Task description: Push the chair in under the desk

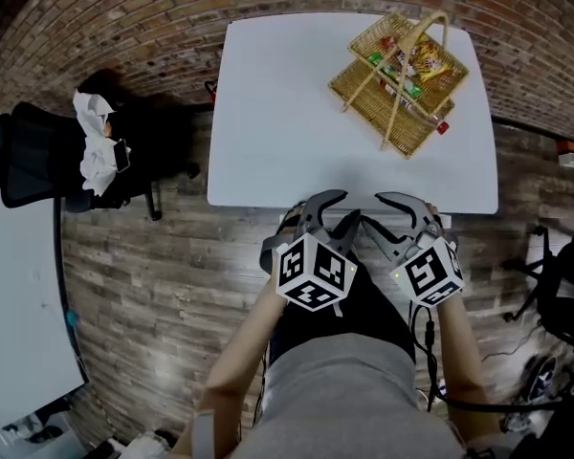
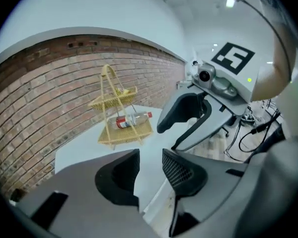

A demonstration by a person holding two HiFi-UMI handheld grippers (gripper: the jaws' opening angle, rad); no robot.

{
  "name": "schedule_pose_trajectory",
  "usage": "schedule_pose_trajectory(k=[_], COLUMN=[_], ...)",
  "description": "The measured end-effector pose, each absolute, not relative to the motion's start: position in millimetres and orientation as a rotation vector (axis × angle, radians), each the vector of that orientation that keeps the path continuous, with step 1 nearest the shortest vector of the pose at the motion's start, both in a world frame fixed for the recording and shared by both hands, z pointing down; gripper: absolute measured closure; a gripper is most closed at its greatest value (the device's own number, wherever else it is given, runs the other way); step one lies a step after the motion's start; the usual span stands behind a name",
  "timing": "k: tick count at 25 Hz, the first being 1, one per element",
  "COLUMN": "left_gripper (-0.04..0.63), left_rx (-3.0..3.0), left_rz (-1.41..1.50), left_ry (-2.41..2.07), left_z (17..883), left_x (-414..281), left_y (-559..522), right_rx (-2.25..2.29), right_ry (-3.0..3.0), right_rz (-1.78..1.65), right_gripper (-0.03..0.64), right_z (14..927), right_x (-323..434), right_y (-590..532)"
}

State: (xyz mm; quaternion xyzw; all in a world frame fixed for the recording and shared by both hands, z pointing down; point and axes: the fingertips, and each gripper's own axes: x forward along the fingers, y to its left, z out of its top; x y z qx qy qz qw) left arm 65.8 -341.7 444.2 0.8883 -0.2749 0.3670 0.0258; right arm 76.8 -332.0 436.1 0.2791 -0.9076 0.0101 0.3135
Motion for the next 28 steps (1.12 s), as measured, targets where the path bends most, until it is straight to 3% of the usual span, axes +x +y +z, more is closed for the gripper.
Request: schedule_pose_trajectory(k=[6,9,28], left_gripper=[0.496,0.52,0.558], left_rx=[2.679,2.635,2.517], left_rz=[0.544,0.383,0.22], left_ry=[-1.146,-1.289,-1.621], left_z=[380.8,359.0,326.6], left_x=[53.7,44.5,12.4], left_y=[-374.0,-381.3,-384.5], right_rx=[1.204,1.379,1.687], right_ry=[-2.651,-2.648,-2.551], right_rz=[0.322,0.295,0.258], right_gripper=[0.502,0.535,0.598], right_z=[382.6,363.8,329.4], right_x=[84.9,87.1,83.4], right_y=[-354.6,-359.6,-376.9])
